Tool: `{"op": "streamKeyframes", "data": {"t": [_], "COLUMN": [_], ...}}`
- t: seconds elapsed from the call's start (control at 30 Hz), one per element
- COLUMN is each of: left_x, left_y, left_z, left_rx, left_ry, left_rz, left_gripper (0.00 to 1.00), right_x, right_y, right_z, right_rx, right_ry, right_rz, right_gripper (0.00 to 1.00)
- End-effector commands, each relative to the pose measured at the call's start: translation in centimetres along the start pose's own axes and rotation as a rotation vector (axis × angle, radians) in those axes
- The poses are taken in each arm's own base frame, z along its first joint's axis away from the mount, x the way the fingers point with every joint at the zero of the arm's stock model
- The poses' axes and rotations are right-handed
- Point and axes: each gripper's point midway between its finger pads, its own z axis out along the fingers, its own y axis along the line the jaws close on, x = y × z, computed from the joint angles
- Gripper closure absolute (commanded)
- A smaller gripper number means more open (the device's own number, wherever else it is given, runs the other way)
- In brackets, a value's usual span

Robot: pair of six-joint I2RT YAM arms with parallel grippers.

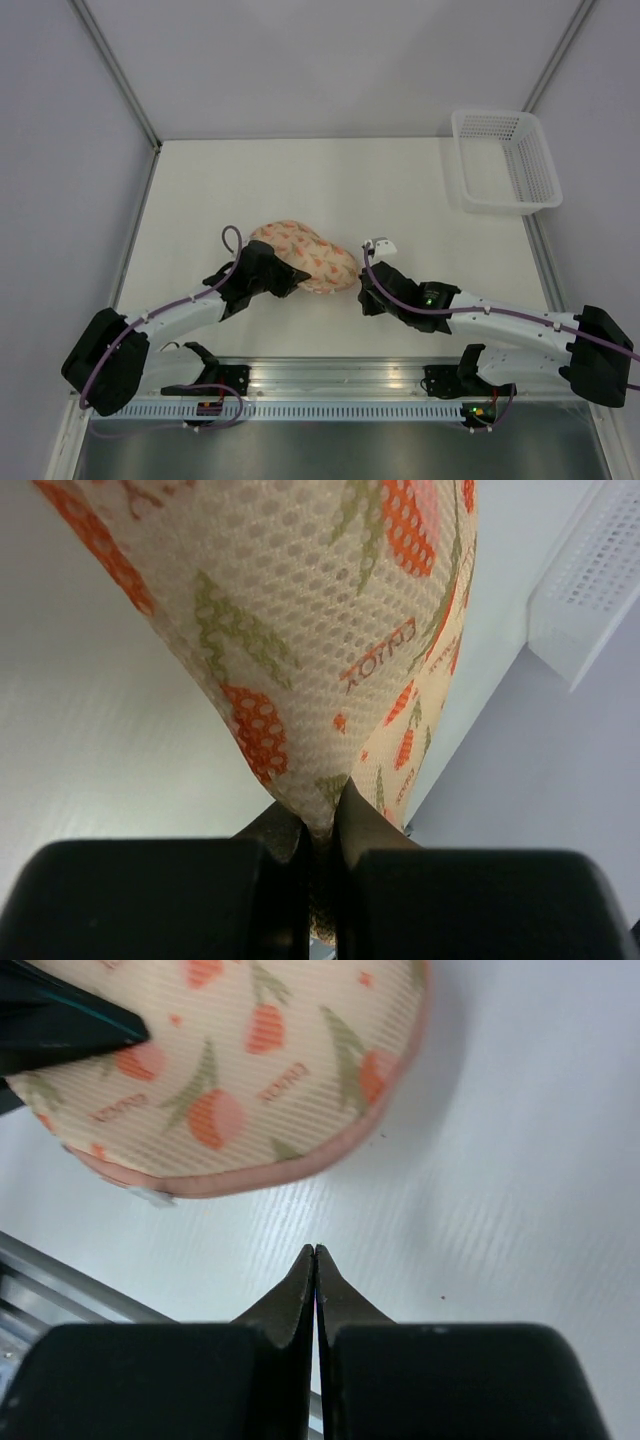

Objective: Unzip the laundry bag and remove the bra

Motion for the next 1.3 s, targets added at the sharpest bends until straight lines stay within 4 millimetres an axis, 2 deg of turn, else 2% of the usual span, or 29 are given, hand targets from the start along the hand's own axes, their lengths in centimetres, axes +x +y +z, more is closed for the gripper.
{"op": "streamKeyframes", "data": {"t": [0.0,0.03,0.13,0.27,0.3,0.33,0.4,0.43,0.53,0.6,0.63,0.73,0.9,0.93,1.0,1.03,1.07,1.17,1.27], "left_x": [-0.8,-0.3,-0.6,-0.6,-0.5,-0.5,-0.4,-0.3,-0.5,-0.4,-1.0,-2.1,-3.0,-4.0,-4.1,-3.9,-3.5,-2.2,-1.8], "left_y": [-4.3,-4.6,-4.1,-3.3,-3.3,-3.5,-3.7,-3.5,-4.0,-3.2,-3.4,-1.9,-1.4,-1.2,-1.1,-2.2,-1.8,-3.0,-3.3], "left_z": [-1.4,-1.9,-2.0,-1.7,-1.8,-1.8,-1.7,-1.6,-1.5,-1.1,-1.0,-0.3,0.0,0.1,0.0,-0.1,0.0,-0.3,-0.6], "left_rx": [0.295,0.337,0.351,0.306,0.310,0.321,0.324,0.314,0.301,0.257,0.246,0.156,0.118,0.092,0.096,0.148,0.163,0.266,0.278], "left_ry": [0.024,0.068,0.086,0.088,0.088,0.090,0.096,0.104,0.094,0.091,0.056,-0.020,-0.131,-0.192,-0.208,-0.208,-0.196,-0.153,-0.144], "left_rz": [0.121,0.148,0.150,0.150,0.151,0.152,0.157,0.165,0.198,0.241,0.261,0.354,0.512,0.519,0.506,0.500,0.493,0.444,0.393], "left_gripper": [0.98,0.98,0.98,0.98,0.98,0.98,0.98,0.98,0.98,0.98,0.98,0.98,0.98,0.98,0.98,0.98,0.98,0.98,0.98], "right_x": [0.9,0.9,1.3,1.1,1.0,1.5,1.1,1.6,1.0,0.7,0.5,0.6,0.3,0.2,0.1,-0.1,-0.1,-0.3,0.1], "right_y": [-2.1,-2.3,-2.7,0.1,1.0,2.4,4.6,5.8,7.5,8.7,8.9,9.8,10.2,10.2,10.2,10.1,10.1,9.8,8.3], "right_z": [-0.5,-0.4,-0.3,-0.2,-0.2,-0.4,-0.5,-0.8,-0.6,-0.6,-0.6,-0.4,0.1,0.2,0.3,0.4,0.5,1.2,2.1], "right_rx": [0.089,0.097,0.114,-0.036,-0.079,-0.156,-0.270,-0.334,-0.393,-0.435,-0.443,-0.467,-0.471,-0.470,-0.466,-0.456,-0.448,-0.410,-0.309], "right_ry": [0.021,0.022,0.034,0.033,0.034,0.067,0.053,0.082,0.084,0.089,0.087,0.107,0.099,0.097,0.092,0.085,0.085,0.084,0.098], "right_rz": [-0.008,-0.008,-0.013,-0.014,-0.014,-0.015,-0.007,-0.012,-0.002,0.001,0.005,0.010,0.014,0.019,0.021,0.024,0.026,0.033,0.054], "right_gripper": [1.00,1.00,1.00,1.00,0.78,0.64,0.45,0.43,0.41,0.41,0.41,0.40,0.39,0.39,0.39,0.39,0.38,0.38,0.39]}}
